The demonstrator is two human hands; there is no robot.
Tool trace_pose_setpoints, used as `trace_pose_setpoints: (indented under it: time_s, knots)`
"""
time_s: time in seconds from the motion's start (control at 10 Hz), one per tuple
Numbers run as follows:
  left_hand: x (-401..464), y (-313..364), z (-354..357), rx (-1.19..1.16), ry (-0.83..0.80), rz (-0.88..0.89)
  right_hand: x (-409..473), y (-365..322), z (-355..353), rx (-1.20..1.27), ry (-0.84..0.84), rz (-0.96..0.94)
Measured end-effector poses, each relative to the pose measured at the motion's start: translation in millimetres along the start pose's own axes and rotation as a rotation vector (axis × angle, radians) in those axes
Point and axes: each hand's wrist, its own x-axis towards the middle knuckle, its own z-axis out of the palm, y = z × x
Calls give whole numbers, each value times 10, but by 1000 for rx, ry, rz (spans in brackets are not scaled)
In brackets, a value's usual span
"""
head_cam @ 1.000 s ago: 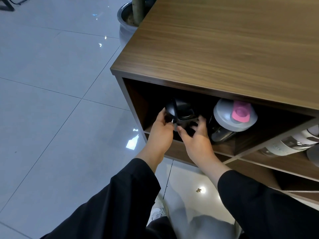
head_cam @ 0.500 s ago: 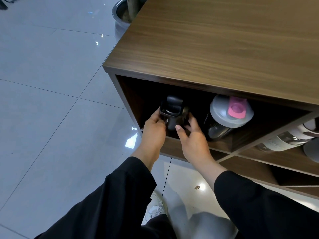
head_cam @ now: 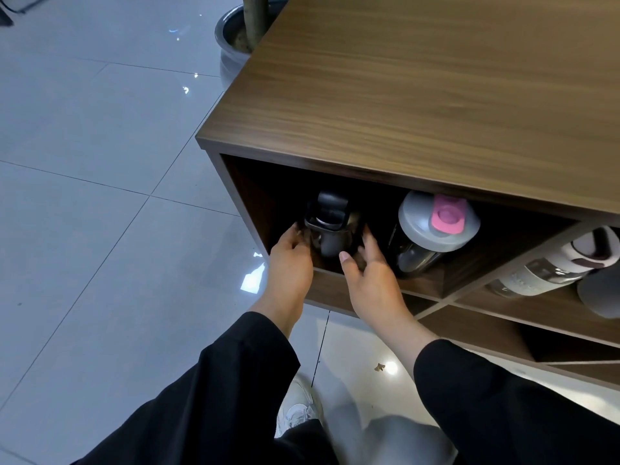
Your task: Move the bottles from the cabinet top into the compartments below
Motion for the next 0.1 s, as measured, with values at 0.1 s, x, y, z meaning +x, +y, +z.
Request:
trace_pose_setpoints:
  time_s: [0.1]
  knots:
    - [-29, -6, -41, -22, 83, -88, -113, -78, -83, -46, -35, -34]
